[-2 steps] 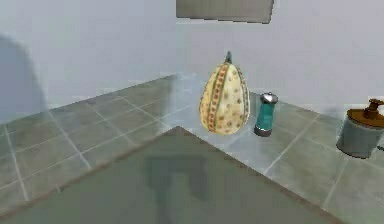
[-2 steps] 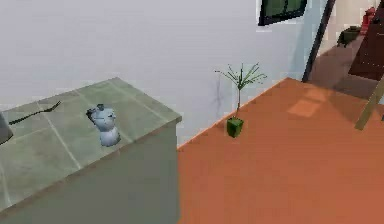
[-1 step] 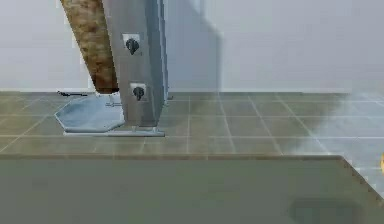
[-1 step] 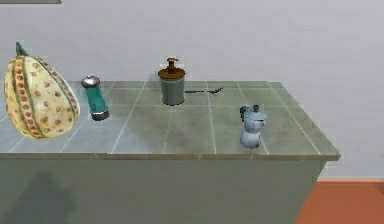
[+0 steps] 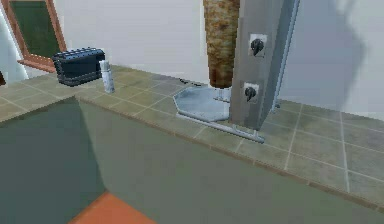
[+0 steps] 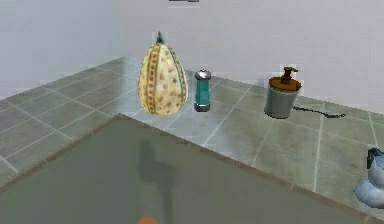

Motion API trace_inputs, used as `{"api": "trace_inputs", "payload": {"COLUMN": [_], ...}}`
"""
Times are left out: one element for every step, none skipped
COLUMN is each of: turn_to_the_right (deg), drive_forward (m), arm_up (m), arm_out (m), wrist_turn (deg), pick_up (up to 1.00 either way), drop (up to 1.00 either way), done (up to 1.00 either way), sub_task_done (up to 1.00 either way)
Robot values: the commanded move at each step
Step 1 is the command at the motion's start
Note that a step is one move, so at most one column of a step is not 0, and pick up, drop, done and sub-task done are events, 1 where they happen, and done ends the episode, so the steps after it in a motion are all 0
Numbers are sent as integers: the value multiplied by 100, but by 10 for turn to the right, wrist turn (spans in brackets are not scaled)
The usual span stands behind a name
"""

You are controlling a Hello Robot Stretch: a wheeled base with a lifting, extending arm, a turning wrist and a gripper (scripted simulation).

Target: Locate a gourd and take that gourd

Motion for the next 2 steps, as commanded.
{"api": "trace_inputs", "payload": {"turn_to_the_right": [0, 0], "drive_forward": [0, 0], "arm_up": [50, 38], "arm_out": [0, 0], "wrist_turn": [0, 0], "pick_up": [0, 0], "drop": [0, 0], "done": [0, 0], "sub_task_done": [0, 0]}}
